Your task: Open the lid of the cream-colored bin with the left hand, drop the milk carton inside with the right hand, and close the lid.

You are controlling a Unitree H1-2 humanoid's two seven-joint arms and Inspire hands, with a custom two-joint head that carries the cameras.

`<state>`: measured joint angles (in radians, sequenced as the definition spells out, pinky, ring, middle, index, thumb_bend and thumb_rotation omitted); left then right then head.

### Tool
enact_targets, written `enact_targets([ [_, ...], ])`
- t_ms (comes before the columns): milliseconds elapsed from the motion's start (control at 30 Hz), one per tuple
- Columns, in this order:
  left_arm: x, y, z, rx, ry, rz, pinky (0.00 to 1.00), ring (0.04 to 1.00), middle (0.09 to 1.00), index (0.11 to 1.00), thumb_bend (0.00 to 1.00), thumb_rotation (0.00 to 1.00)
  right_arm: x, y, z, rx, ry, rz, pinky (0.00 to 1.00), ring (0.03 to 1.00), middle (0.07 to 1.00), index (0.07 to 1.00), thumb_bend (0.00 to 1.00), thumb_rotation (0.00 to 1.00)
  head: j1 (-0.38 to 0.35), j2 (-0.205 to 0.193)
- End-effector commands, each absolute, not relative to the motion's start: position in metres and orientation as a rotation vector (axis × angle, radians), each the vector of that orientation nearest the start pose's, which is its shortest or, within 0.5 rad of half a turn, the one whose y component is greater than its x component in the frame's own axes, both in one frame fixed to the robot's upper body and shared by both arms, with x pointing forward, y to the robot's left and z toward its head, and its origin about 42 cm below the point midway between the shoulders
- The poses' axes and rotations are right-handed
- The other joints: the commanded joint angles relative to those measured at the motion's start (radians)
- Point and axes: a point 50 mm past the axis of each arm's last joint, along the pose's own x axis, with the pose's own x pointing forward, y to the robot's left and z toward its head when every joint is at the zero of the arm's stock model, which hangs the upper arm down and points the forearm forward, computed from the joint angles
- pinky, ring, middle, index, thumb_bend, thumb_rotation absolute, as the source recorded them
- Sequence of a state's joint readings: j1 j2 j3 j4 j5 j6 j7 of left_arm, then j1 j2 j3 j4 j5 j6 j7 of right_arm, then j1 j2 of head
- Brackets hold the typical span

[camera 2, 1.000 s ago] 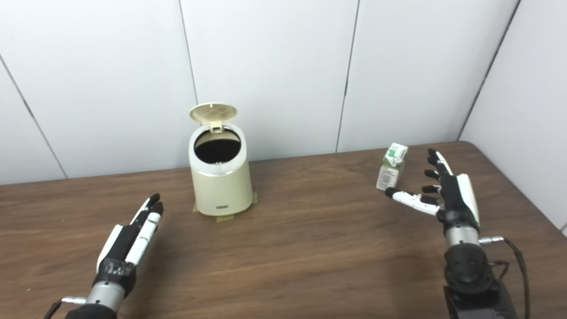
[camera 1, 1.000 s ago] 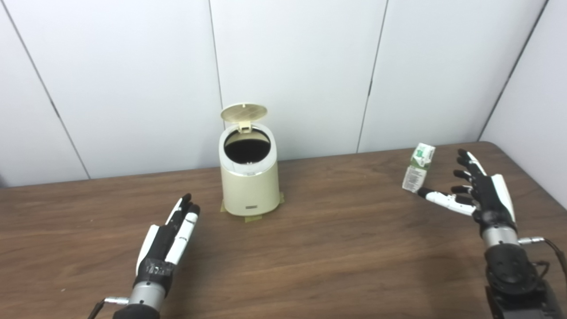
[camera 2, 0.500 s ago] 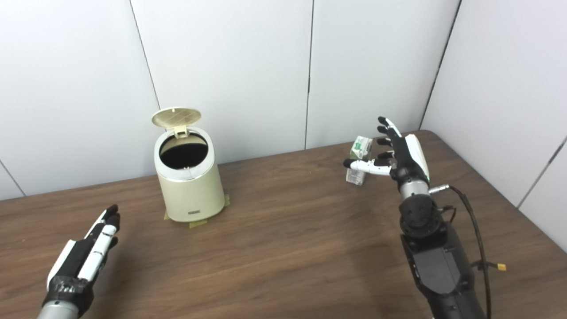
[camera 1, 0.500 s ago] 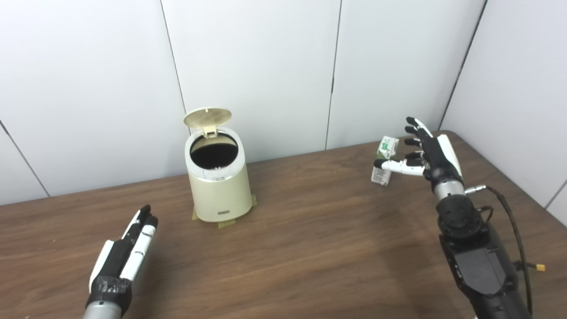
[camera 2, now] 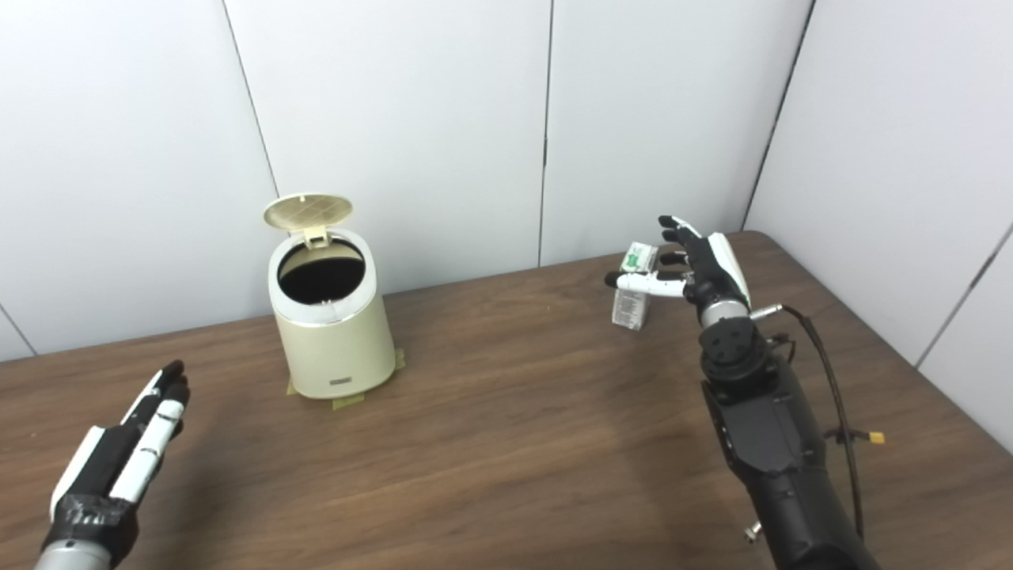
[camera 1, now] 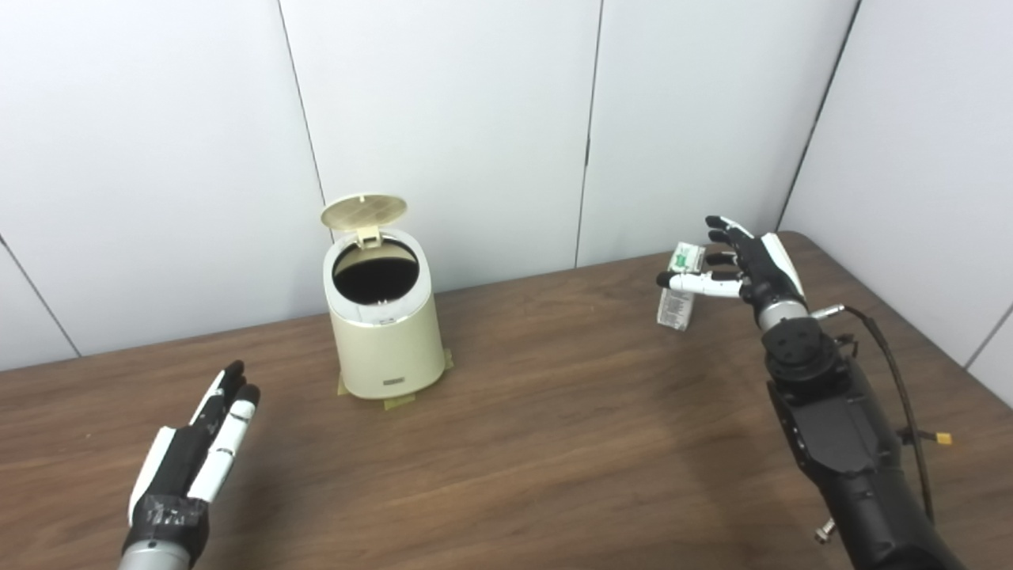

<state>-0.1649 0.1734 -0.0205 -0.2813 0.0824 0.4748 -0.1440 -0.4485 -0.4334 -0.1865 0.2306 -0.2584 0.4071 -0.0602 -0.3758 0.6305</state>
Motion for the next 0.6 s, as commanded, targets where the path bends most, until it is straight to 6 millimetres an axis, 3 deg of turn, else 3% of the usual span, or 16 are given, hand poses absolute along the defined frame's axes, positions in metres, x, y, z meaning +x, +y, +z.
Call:
enact_targets([
  [0,0.3285,0.2364,0.213,0.254,-0.037,-0.14,1.0,1.0,1.0,1.0,0.43,0.78,0.4219,-0.4105,0.2519,-0.563,0.048,-0.458,0.48,0.752,0.878,0.875,0.92,0.27,0.0,-0.002],
  [167,0.3266,0.2372,0.2137,0.277,-0.039,-0.149,1.0,1.0,1.0,1.0,0.45,0.79,0.4234,-0.4114,0.2492,-0.566,0.054,-0.454,0.48,0.746,0.855,0.857,0.9,0.33,-0.002,0.001],
  [200,0.3269,0.237,0.2141,0.279,-0.04,-0.152,1.0,1.0,1.0,1.0,0.45,0.79,0.4235,-0.4113,0.2491,-0.563,0.054,-0.451,0.48,0.747,0.855,0.856,0.9,0.34,0.005,0.017],
  [333,0.3278,0.2361,0.2154,0.275,-0.043,-0.16,1.0,1.0,1.0,1.0,0.42,0.72,0.4232,-0.4122,0.2485,-0.544,0.054,-0.446,0.5,0.771,0.851,0.845,0.91,0.36,0.02,0.025],
  [567,0.3255,0.2416,0.2188,0.333,-0.049,-0.172,1.0,1.0,1.0,1.0,0.41,0.69,0.418,-0.4204,0.2423,-0.492,0.064,-0.443,0.5,0.684,0.786,0.811,0.92,0.26,0.059,0.03],
])
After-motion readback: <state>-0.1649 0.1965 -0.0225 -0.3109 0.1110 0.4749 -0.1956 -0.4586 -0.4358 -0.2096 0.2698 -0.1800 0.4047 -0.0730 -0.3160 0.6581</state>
